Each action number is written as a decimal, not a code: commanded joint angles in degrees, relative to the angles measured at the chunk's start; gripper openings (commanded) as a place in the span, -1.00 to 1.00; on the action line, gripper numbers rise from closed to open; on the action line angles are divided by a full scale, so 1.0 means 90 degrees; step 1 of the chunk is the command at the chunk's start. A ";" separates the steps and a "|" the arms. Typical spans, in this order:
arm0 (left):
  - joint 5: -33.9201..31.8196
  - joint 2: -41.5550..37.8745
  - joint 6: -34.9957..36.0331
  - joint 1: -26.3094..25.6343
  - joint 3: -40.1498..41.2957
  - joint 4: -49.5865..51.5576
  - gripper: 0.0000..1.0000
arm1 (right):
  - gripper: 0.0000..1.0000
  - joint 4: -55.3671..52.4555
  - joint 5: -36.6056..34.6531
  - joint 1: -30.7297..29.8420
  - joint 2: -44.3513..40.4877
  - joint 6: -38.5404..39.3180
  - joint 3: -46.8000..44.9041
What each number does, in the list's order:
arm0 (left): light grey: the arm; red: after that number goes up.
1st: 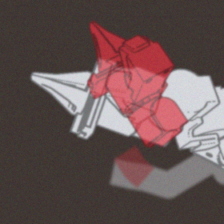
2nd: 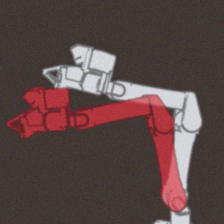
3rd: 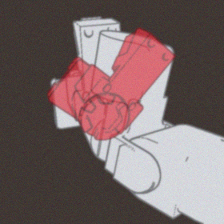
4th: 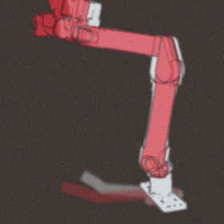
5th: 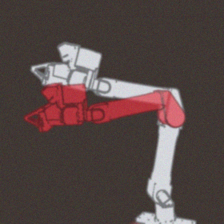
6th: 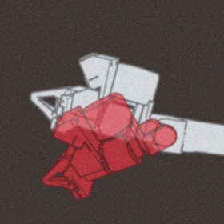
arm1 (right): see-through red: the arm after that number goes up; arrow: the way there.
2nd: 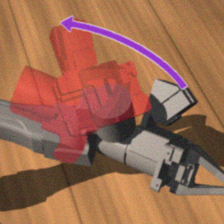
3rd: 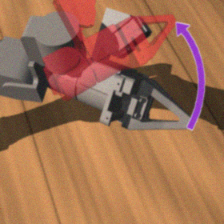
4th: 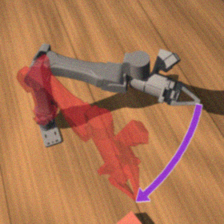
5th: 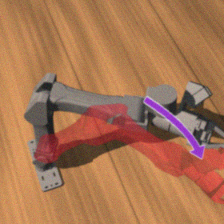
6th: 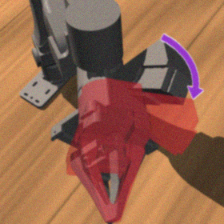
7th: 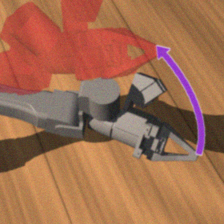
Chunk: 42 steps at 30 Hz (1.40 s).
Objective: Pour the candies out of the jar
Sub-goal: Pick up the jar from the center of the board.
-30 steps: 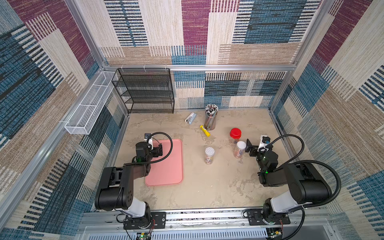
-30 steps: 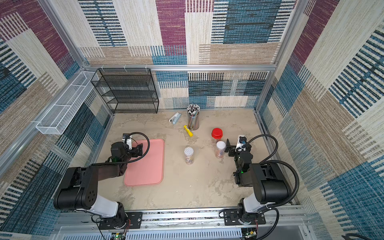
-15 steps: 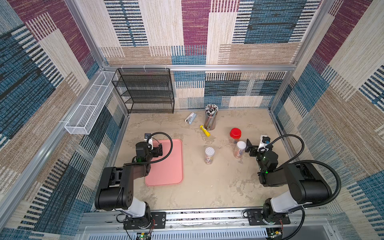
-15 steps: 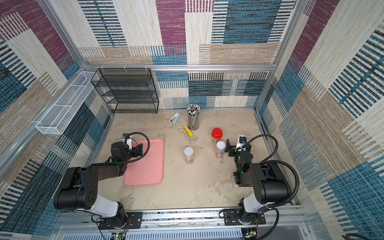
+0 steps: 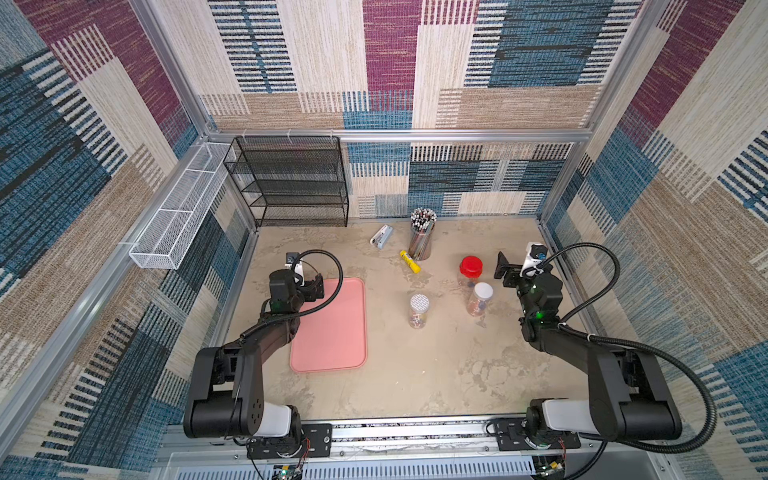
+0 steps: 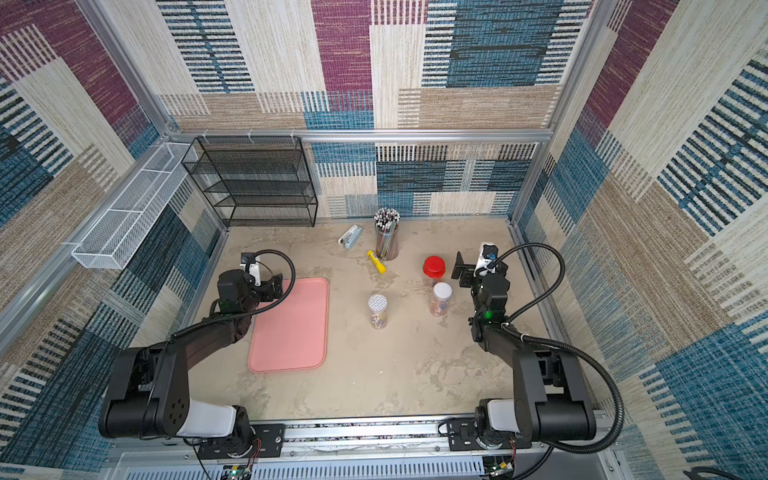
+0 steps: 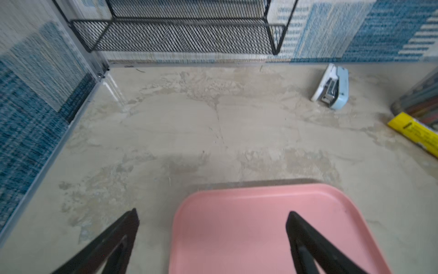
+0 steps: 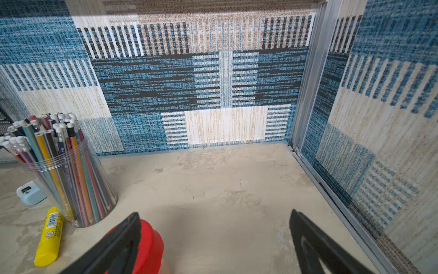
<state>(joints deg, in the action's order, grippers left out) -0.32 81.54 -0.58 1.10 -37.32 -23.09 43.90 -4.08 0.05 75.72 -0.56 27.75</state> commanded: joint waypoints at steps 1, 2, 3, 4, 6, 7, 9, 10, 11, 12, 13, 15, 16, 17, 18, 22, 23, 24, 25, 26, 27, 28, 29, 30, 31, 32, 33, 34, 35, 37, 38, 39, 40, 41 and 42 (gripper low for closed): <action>-0.0270 -0.0091 -0.0752 0.0004 -0.0534 0.1759 0.99 | 0.99 -0.1496 0.0135 -0.0016 -0.0367 -0.0438 0.0345; -0.0235 -0.0085 -0.1079 0.0003 -0.0684 0.2013 0.99 | 0.99 -0.1951 0.0180 -0.0056 -0.0463 -0.0641 0.0587; -0.0175 -0.0085 -0.1366 0.0004 -0.0787 0.2204 0.99 | 0.99 -0.2455 0.0233 -0.0112 -0.0509 -0.0784 0.0854; -0.0044 -0.0084 -0.1695 0.0004 -0.0890 0.2388 0.99 | 1.00 -0.2983 0.0303 -0.0205 -0.0544 -0.0907 0.1162; 0.0364 -0.0109 -0.2252 -0.0014 -0.0928 0.2533 0.98 | 0.99 -0.3957 0.0399 -0.0439 -0.0566 -0.1114 0.1710; 0.0542 -0.0142 -0.2543 -0.0039 -0.0883 0.2535 0.96 | 0.99 -0.4410 0.0487 -0.0575 -0.0580 -0.1213 0.1971; 0.0796 -0.0204 -0.2940 -0.0118 -0.0810 0.2563 0.88 | 0.99 -0.5198 0.0677 -0.0776 -0.0572 -0.1471 0.2413; 0.0938 -0.0234 -0.3066 -0.0171 -0.0791 0.2597 0.86 | 0.99 -0.5611 0.0702 -0.0887 -0.0544 -0.1650 0.2630; 0.1007 -0.0263 -0.3175 -0.0251 -0.0788 0.2670 0.85 | 0.99 -0.6011 0.0751 -0.0980 -0.0513 -0.1841 0.2830; 0.1044 -0.0291 -0.3236 -0.0329 -0.0798 0.2751 0.84 | 0.99 -0.6289 0.0883 -0.1061 -0.0478 -0.1963 0.2988; 0.1102 -0.0332 -0.3283 -0.0419 -0.0797 0.2829 0.83 | 0.99 -0.6596 0.1056 -0.1178 -0.0437 -0.2036 0.3139; 0.1160 -0.0418 -0.3332 -0.0613 -0.0776 0.2896 0.81 | 0.99 -0.7114 0.1263 -0.1512 -0.0294 -0.2075 0.3424; 0.1186 -0.0467 -0.3319 -0.0721 -0.0781 0.2937 0.81 | 0.99 -0.7420 0.1353 -0.1699 -0.0166 -0.2070 0.3608; 0.1184 -0.0507 -0.3267 -0.0838 -0.0809 0.2982 0.82 | 0.99 -0.7751 0.1392 -0.1920 -0.0002 -0.2071 0.3811; 0.1150 -0.0539 -0.3213 -0.0934 -0.0852 0.3034 0.81 | 0.99 -0.8013 0.1448 -0.2111 0.0134 -0.2053 0.3976; 0.1020 -0.0514 -0.2920 -0.1203 -0.1066 0.3248 0.99 | 1.00 -0.8937 0.1344 -0.2996 0.0729 -0.2147 0.4663; 0.1040 -0.0492 -0.2923 -0.1216 -0.1113 0.3271 0.99 | 1.00 -0.9100 0.1229 -0.3194 0.0859 -0.2182 0.4820; 0.1058 -0.0447 -0.2947 -0.1216 -0.1169 0.3312 0.99 | 1.00 -0.9280 0.1147 -0.3412 0.1017 -0.2218 0.4988; 0.1061 -0.0409 -0.2963 -0.1216 -0.1204 0.3305 0.99 | 0.98 -0.9451 0.1077 -0.3609 0.1180 -0.2250 0.5163; 0.1075 -0.0366 -0.2972 -0.1216 -0.1242 0.3299 0.99 | 0.97 -0.9622 0.0977 -0.3754 0.1344 -0.2250 0.5335; 0.1101 -0.0323 -0.2981 -0.1216 -0.1281 0.3289 0.99 | 0.96 -0.9826 0.0791 -0.3947 0.1548 -0.2260 0.5537; 0.1133 -0.0263 -0.2996 -0.1216 -0.1324 0.3269 0.99 | 0.95 -1.0069 0.0461 -0.4145 0.1767 -0.2281 0.5725; 0.1154 -0.0225 -0.3007 -0.1216 -0.1336 0.3254 0.99 | 0.94 -1.0194 0.0224 -0.4257 0.1923 -0.2298 0.5856; 0.1179 -0.0185 -0.3050 -0.1210 -0.1349 0.3217 0.99 | 0.92 -1.0309 0.0010 -0.4360 0.2075 -0.2327 0.5986; 0.1232 -0.0149 -0.3125 -0.1207 -0.1318 0.3126 0.99 | 0.89 -1.0389 -0.0166 -0.4430 0.2204 -0.2349 0.6098; 0.1364 -0.0117 -0.3183 -0.1198 -0.1268 0.2973 0.99 | 0.88 -1.0453 -0.0337 -0.4488 0.2314 -0.2380 0.6176; 0.1543 -0.0080 -0.3227 -0.1187 -0.1244 0.2856 0.99 | 0.87 -1.0504 -0.0511 -0.4564 0.2420 -0.2399 0.6279; 0.1627 -0.0039 -0.3293 -0.1187 -0.1230 0.2816 0.99 | 0.87 -1.0517 -0.0628 -0.4626 0.2499 -0.2400 0.6337; 0.1678 -0.0003 -0.3336 -0.1187 -0.1224 0.2791 0.99 | 0.86 -1.0513 -0.0674 -0.4670 0.2562 -0.2399 0.6373; 0.1726 0.0043 -0.3392 -0.1187 -0.1205 0.2762 0.99 | 0.82 -1.0477 -0.0603 -0.4711 0.2692 -0.2389 0.6419; 0.1734 0.0075 -0.3351 -0.1187 -0.1188 0.2777 0.99 | 0.78 -1.0441 -0.0510 -0.4737 0.2769 -0.2389 0.6441; 0.1734 0.0117 -0.3327 -0.1187 -0.1212 0.2858 0.99 | 0.74 -1.0401 -0.0426 -0.4758 0.2848 -0.2390 0.6447; 0.1742 0.0164 -0.3286 -0.1179 -0.1241 0.2957 0.99 | 0.71 -1.0368 -0.0365 -0.4783 0.2903 -0.2415 0.6441; 0.1744 0.0216 -0.3250 -0.1177 -0.1274 0.3075 0.99 | 0.69 -1.0338 -0.0355 -0.4822 0.2954 -0.2457 0.6430; 0.1748 0.0244 -0.3222 -0.1177 -0.1294 0.3168 0.99 | 0.68 -1.0328 -0.0414 -0.4848 0.3007 -0.2531 0.6429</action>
<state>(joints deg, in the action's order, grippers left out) 13.98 83.13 -29.95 -9.58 -48.31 3.99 -48.97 -6.96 -43.03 101.95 -21.63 85.19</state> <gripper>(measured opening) 0.996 0.841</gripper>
